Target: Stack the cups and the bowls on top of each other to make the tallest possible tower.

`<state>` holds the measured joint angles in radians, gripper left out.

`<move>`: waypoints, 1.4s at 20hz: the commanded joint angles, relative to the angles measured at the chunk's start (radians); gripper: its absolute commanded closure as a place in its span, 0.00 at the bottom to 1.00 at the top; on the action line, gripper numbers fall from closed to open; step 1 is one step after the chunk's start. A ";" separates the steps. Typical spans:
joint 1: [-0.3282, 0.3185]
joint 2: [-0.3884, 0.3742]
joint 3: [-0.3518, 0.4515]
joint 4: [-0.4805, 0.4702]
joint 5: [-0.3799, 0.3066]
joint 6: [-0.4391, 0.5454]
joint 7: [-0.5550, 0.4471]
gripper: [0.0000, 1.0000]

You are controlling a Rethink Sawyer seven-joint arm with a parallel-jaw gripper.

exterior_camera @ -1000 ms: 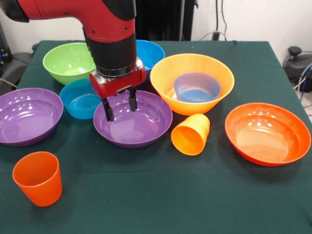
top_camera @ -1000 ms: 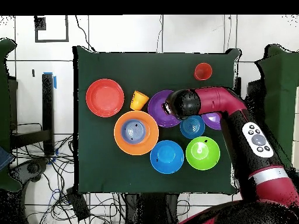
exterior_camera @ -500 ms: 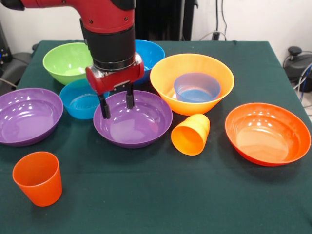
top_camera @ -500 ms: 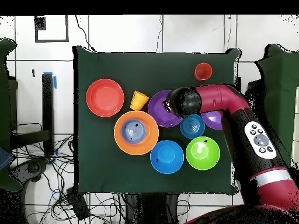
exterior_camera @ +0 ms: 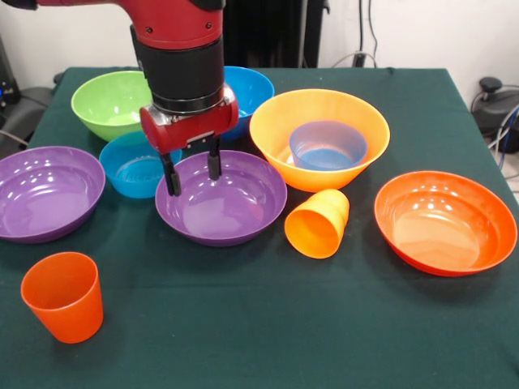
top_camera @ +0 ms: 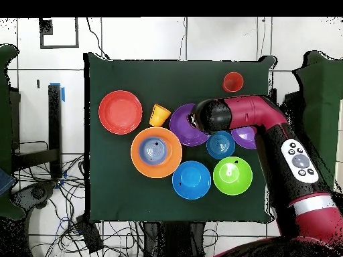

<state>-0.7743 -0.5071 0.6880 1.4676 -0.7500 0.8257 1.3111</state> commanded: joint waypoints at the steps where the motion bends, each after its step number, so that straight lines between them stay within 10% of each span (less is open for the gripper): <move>1: 0.030 0.060 -0.013 -0.042 -0.048 0.077 -0.234 0.00; 28: 0.018 0.097 -0.016 -0.088 -0.068 0.076 -0.266 0.00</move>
<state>-0.7806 -0.4465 0.6878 1.4419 -0.7546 0.8255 1.3111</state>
